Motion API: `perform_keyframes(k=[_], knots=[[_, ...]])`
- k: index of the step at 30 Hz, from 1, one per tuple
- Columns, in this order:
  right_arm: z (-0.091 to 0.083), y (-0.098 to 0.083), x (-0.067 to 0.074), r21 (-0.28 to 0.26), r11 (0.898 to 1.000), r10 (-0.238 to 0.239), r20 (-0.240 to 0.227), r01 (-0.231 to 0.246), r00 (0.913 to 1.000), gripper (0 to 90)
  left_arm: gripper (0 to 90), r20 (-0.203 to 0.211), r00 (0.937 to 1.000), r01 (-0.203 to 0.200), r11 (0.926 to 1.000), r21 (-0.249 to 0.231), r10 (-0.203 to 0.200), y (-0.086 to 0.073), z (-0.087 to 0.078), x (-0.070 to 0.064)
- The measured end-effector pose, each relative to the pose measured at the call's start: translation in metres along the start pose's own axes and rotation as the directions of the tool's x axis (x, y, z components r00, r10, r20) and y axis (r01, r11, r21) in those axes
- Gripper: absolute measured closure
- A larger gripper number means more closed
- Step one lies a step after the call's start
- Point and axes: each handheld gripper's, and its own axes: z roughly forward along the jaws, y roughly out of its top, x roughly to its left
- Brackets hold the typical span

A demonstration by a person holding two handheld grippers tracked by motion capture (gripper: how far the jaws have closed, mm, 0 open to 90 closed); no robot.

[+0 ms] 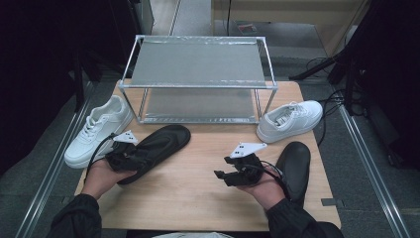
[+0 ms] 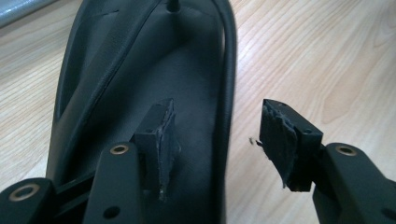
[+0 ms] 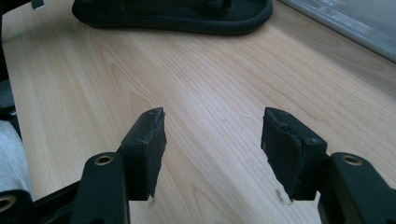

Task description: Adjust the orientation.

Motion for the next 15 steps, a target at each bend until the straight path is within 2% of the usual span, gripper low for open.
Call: perform_keyframes(k=[4,6,9,13,15], knots=[[0.001,0.000,0.000,0.003,1.000,0.005,0.002,-0.005,1.0000,41.5,48.6,0.022,0.9998,-0.003,1.0000,-0.001,0.003,0.002,0.008,0.003],[0.002,0.000,-0.001,0.001,1.000,0.007,0.001,-0.007,1.0000,41.5,52.5,0.032,0.9994,-0.013,0.9999,0.007,0.013,0.004,0.013,0.004],[0.003,0.001,-0.001,0.005,1.000,0.011,-0.003,-0.011,0.9999,41.5,57.8,0.027,0.9995,-0.015,0.9996,0.023,0.014,0.005,0.019,0.005],[0.004,0.001,0.000,0.004,1.000,0.002,-0.005,-0.002,1.0000,41.6,65.9,0.034,0.9994,0.007,0.9999,0.016,-0.007,0.009,0.022,0.005],[0.005,0.001,0.000,0.006,1.000,-0.001,-0.006,0.001,1.0000,41.5,71.6,0.034,0.9990,-0.028,0.9995,0.014,0.028,0.011,0.025,0.002]])
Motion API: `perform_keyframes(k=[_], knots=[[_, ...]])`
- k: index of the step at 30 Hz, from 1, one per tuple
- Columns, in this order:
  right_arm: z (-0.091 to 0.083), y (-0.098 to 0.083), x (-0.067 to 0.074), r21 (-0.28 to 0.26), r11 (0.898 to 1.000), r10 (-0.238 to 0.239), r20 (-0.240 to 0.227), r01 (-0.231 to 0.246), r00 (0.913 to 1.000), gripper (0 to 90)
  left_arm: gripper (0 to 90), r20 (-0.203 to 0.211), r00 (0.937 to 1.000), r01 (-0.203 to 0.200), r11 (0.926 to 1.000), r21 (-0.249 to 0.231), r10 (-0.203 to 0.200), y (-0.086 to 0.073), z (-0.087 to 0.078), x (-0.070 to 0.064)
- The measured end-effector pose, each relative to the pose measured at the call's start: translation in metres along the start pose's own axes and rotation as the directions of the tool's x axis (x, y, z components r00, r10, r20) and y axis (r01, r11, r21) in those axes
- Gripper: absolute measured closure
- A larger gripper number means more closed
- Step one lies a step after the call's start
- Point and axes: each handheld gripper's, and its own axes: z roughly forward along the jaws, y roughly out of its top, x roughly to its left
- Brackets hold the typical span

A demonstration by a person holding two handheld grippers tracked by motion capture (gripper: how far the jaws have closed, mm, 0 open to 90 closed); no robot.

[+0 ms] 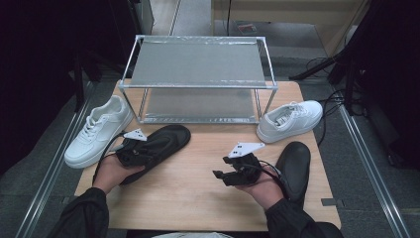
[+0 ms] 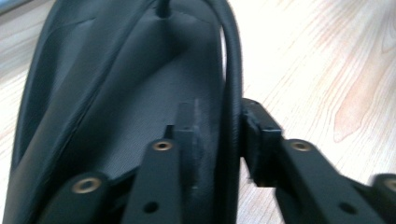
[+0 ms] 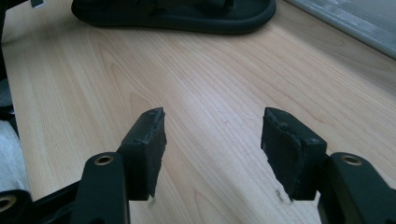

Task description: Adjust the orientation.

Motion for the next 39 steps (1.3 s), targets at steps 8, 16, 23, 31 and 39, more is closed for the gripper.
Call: perform_keyframes(k=[8,16,23,31,39], knots=[[0.001,0.000,0.001,0.002,1.000,0.004,-0.019,-0.004,0.9998,42.7,82.2,-0.009,0.9999,-0.011,0.9999,-0.003,0.011,0.005,-0.008,-0.003],[0.000,0.000,-0.001,-0.005,1.000,0.018,-0.023,-0.018,0.9996,43.3,82.1,-0.009,0.9991,0.041,0.9985,-0.035,-0.042,0.017,-0.034,-0.011],[0.002,0.001,-0.003,-0.016,0.999,0.037,-0.041,-0.038,0.9985,43.4,82.3,0.023,0.9996,0.019,0.9992,-0.034,-0.018,0.032,-0.035,-0.036],[0.005,-0.001,-0.009,-0.019,0.999,0.037,-0.021,-0.038,0.9991,42.8,82.3,0.051,0.9987,-0.002,0.9999,-0.014,0.002,0.049,-0.013,-0.062],[-0.001,-0.007,-0.009,-0.025,0.998,0.056,0.006,-0.055,0.9984,42.3,82.2,0.076,0.9945,-0.074,0.9967,0.034,0.071,0.064,0.021,-0.092]])
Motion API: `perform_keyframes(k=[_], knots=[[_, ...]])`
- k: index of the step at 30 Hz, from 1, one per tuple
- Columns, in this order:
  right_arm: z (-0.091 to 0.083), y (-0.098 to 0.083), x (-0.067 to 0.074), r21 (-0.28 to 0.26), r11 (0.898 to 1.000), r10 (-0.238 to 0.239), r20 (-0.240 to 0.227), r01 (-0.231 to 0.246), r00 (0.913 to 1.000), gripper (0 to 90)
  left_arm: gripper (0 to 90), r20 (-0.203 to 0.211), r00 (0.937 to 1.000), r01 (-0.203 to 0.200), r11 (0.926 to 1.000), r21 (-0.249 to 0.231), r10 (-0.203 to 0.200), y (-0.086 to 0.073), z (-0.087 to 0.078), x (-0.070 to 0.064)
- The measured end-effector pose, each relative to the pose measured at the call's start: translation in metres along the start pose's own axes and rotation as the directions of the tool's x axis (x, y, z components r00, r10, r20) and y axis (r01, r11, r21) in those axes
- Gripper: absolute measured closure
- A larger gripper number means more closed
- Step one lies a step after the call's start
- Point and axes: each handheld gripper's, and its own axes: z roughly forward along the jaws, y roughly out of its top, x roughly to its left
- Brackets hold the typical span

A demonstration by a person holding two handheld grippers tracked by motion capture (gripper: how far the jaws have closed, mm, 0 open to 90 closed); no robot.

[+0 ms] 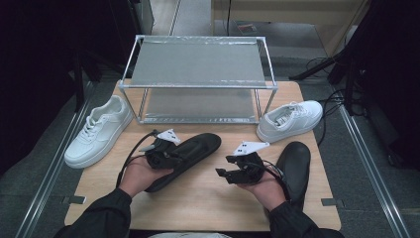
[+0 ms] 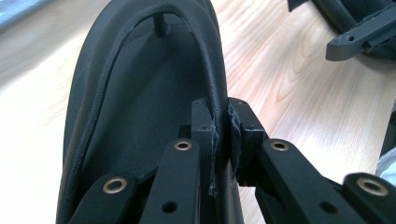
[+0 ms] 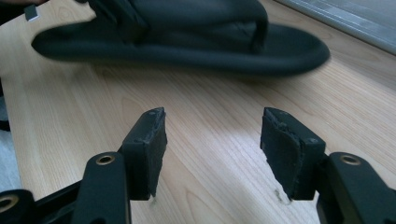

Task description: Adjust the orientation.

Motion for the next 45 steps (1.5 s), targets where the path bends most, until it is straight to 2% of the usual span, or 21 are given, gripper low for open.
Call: perform_keyframes(k=[2,4,7,13,16,19,22,25,26,28,30,32,33,34,35,36,38,39,40,41,45], knots=[[-0.002,-0.002,0.000,-0.004,1.000,0.006,0.009,-0.006,0.9999,42.4,82.0,0.003,1.0000,-0.010,1.0000,-0.003,0.010,0.003,0.010,-0.007],[-0.002,-0.003,0.000,-0.006,1.000,0.008,0.012,-0.008,0.9999,42.4,82.1,0.009,0.9999,-0.004,0.9999,-0.010,0.005,0.004,0.015,-0.009],[-0.001,-0.006,-0.001,-0.010,1.000,0.024,0.022,-0.024,0.9995,43.1,82.1,0.005,0.9997,-0.022,0.9997,-0.012,0.022,0.008,0.027,-0.015],[0.004,-0.008,-0.003,-0.010,0.999,0.041,0.045,-0.041,0.9981,45.3,82.0,0.030,0.9993,-0.022,0.9997,0.009,0.021,0.005,0.043,-0.017],[0.007,-0.009,-0.004,-0.010,0.999,0.047,0.054,-0.046,0.9974,47.2,76.8,0.055,0.9982,-0.025,0.9994,0.025,0.024,0.003,0.049,-0.016],[0.009,-0.010,-0.005,-0.008,0.999,0.047,0.063,-0.047,0.9969,47.9,69.8,0.043,0.9987,-0.028,0.9991,0.032,0.027,0.003,0.049,-0.015],[0.011,-0.010,-0.005,-0.006,0.999,0.045,0.066,-0.045,0.9968,49.7,63.8,0.047,0.9985,-0.031,0.9991,0.028,0.030,0.003,0.040,-0.013],[0.012,-0.010,-0.006,-0.007,0.999,0.051,0.070,-0.051,0.9962,50.7,62.6,0.050,0.9979,-0.040,0.9991,0.010,0.040,0.002,0.026,-0.009],[0.012,-0.010,-0.006,-0.007,0.999,0.051,0.070,-0.051,0.9962,50.7,62.5,0.050,0.9979,-0.040,0.9991,0.010,0.040,0.002,0.026,-0.009],[0.013,-0.010,-0.007,-0.020,0.997,0.073,0.074,-0.072,0.9946,52.6,64.0,0.054,0.9978,-0.036,0.9992,-0.018,0.037,0.000,0.009,-0.003],[0.013,-0.009,-0.008,-0.029,0.995,0.094,0.070,-0.093,0.9931,52.5,70.1,0.051,0.9980,-0.036,0.9990,-0.028,0.037,-0.002,0.000,0.004],[0.014,-0.009,-0.009,-0.039,0.993,0.110,0.067,-0.107,0.9917,54.4,74.8,0.028,0.9992,-0.028,0.9988,-0.041,0.029,-0.005,-0.009,0.014],[0.014,-0.009,-0.009,-0.039,0.993,0.110,0.067,-0.107,0.9917,54.4,77.1,0.028,0.9992,-0.028,0.9988,-0.041,0.029,-0.005,-0.009,0.014],[0.015,-0.009,-0.008,-0.042,0.993,0.115,0.067,-0.113,0.9911,59.1,80.6,0.014,0.9998,-0.013,0.9987,-0.048,0.013,-0.007,-0.014,0.023],[0.015,-0.009,-0.008,-0.042,0.993,0.115,0.067,-0.113,0.9911,59.1,83.6,0.014,0.9998,-0.013,0.9987,-0.048,0.013,-0.007,-0.014,0.023],[0.016,-0.009,-0.008,-0.039,0.993,0.117,0.067,-0.114,0.9909,62.0,83.6,0.008,1.0000,0.005,0.9988,-0.050,-0.004,-0.011,-0.017,0.032],[0.018,-0.009,-0.008,-0.034,0.991,0.134,0.057,-0.132,0.9893,72.6,89.8,-0.002,0.9999,0.014,0.9988,-0.046,-0.014,-0.014,-0.017,0.042],[0.019,-0.009,-0.006,-0.030,0.988,0.150,0.043,-0.148,0.9878,81.5,90.0,-0.011,0.9997,0.023,0.9987,-0.045,-0.024,-0.018,-0.015,0.051],[0.020,-0.009,-0.005,-0.031,0.988,0.151,0.046,-0.150,0.9875,84.9,90.0,-0.011,0.9997,0.023,0.9987,-0.045,-0.024,-0.018,-0.015,0.051],[0.022,-0.009,-0.004,-0.023,0.989,0.148,0.049,-0.147,0.9878,88.7,90.0,-0.030,0.9993,0.022,0.9987,-0.045,-0.024,-0.022,-0.011,0.058],[0.030,-0.008,-0.001,0.008,0.989,0.144,0.052,-0.145,0.9881,90.0,90.0,-0.016,0.9986,0.049,0.9978,-0.044,-0.050,-0.028,-0.003,0.066]])
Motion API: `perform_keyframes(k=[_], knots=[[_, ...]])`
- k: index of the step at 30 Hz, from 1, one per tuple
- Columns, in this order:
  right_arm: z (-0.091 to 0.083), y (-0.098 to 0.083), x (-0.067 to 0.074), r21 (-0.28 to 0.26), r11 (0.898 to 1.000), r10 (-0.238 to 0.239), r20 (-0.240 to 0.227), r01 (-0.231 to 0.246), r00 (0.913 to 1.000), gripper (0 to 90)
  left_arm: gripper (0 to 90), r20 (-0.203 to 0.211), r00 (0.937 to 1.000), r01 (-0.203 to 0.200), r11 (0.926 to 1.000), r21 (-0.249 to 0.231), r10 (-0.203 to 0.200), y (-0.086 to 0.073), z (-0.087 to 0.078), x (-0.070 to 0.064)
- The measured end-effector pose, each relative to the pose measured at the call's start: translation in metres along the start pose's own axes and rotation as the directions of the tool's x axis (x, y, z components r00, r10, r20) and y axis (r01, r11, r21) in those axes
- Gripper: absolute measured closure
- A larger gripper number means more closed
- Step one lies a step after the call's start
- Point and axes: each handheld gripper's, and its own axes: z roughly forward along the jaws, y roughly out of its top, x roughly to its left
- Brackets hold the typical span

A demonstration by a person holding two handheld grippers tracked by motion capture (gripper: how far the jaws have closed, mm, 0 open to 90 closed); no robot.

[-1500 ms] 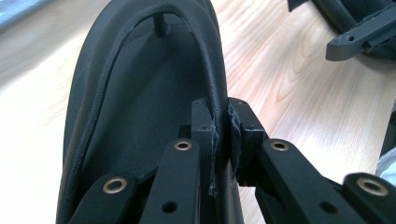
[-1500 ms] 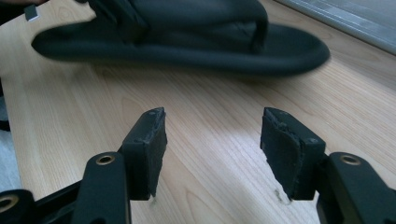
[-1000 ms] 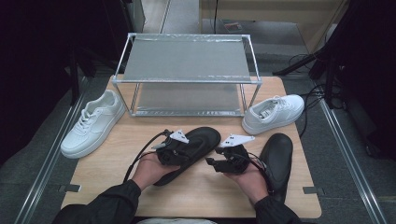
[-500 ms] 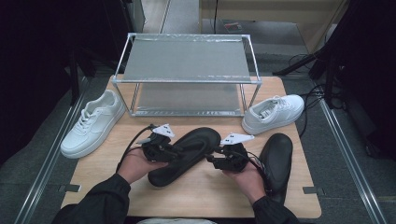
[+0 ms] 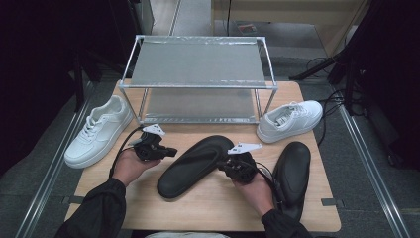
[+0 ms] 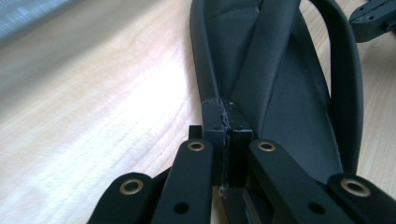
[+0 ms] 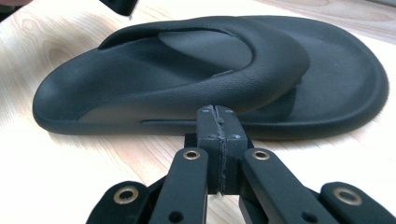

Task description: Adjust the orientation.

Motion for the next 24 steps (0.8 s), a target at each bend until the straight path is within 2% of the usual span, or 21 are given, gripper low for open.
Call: perform_keyframes(k=[2,5,10,15,20,24], knots=[[0.003,0.001,0.001,0.003,1.000,-0.006,-0.005,0.006,1.0000,90.0,90.0,0.009,1.0000,-0.002,0.9994,0.035,0.002,-0.002,0.008,0.000],[0.005,0.002,0.001,0.000,1.000,-0.011,-0.008,0.011,0.9999,90.0,90.0,0.012,0.9999,-0.004,0.9986,0.053,0.003,-0.002,0.012,-0.002],[0.006,0.002,-0.001,0.002,1.000,-0.001,-0.022,0.001,0.9998,90.0,90.0,0.013,0.9999,0.004,0.9986,0.052,-0.005,-0.003,0.012,-0.003],[0.006,0.003,-0.002,0.005,1.000,0.004,-0.035,-0.004,0.9994,90.0,90.0,-0.007,1.0000,0.006,0.9990,0.044,-0.006,-0.004,0.012,-0.006],[0.009,0.006,-0.002,0.013,1.000,-0.013,-0.041,0.013,0.9991,90.0,90.0,-0.009,0.9999,0.009,0.9984,0.056,-0.009,-0.009,0.008,-0.009],[0.013,0.010,-0.002,0.014,1.000,-0.025,-0.048,0.025,0.9985,90.0,90.0,-0.010,0.9995,0.030,0.9980,0.055,-0.030,-0.015,0.004,-0.011]])
